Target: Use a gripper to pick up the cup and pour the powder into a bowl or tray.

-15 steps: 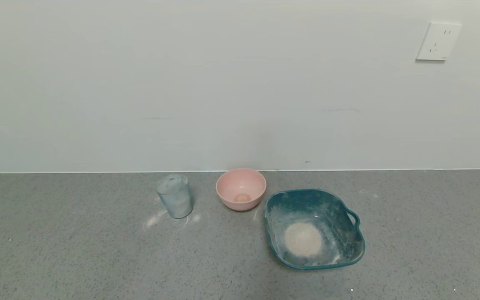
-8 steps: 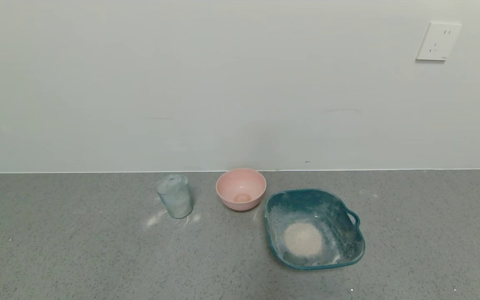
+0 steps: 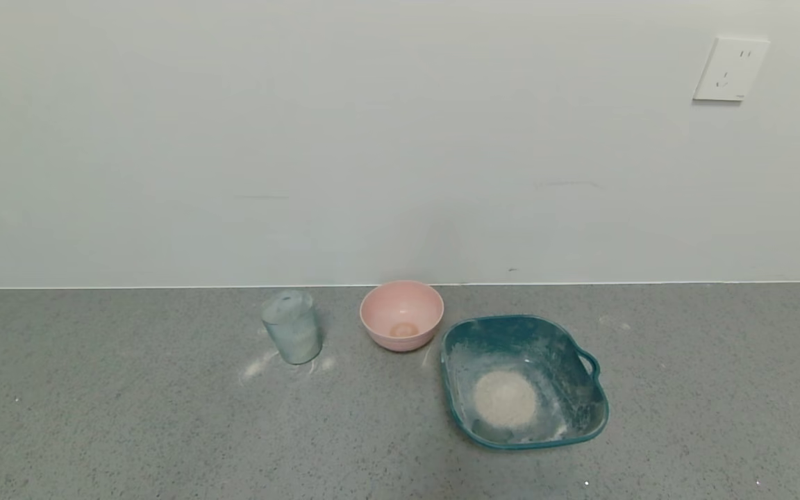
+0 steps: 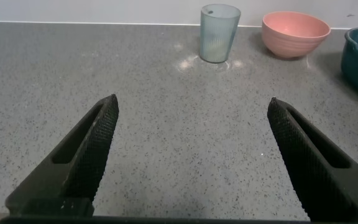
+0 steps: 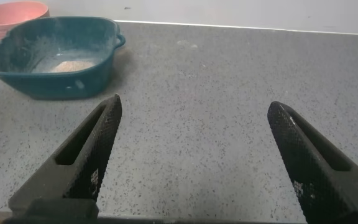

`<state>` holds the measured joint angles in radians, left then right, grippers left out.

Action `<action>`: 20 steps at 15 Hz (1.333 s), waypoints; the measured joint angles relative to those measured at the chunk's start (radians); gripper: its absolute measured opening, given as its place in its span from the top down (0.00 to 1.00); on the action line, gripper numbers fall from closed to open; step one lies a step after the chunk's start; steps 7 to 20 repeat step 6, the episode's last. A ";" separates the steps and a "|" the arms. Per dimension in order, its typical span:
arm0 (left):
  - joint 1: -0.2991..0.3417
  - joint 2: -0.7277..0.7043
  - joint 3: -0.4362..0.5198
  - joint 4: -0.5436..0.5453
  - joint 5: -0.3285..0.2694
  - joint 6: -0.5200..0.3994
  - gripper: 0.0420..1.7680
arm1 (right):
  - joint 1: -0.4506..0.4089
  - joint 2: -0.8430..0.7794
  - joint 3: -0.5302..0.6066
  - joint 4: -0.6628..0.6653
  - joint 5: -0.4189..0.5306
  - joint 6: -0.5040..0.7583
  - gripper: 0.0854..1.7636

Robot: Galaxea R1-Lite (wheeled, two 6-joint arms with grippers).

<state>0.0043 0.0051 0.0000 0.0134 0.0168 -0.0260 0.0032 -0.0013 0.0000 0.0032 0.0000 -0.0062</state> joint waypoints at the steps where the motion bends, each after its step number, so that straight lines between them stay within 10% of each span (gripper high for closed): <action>1: 0.000 0.000 0.000 -0.001 0.000 -0.001 0.03 | 0.000 0.000 0.000 0.000 0.000 0.000 0.03; 20: 0.000 0.000 0.000 -0.001 0.001 -0.001 0.03 | -0.001 0.000 0.000 0.000 0.000 0.000 0.03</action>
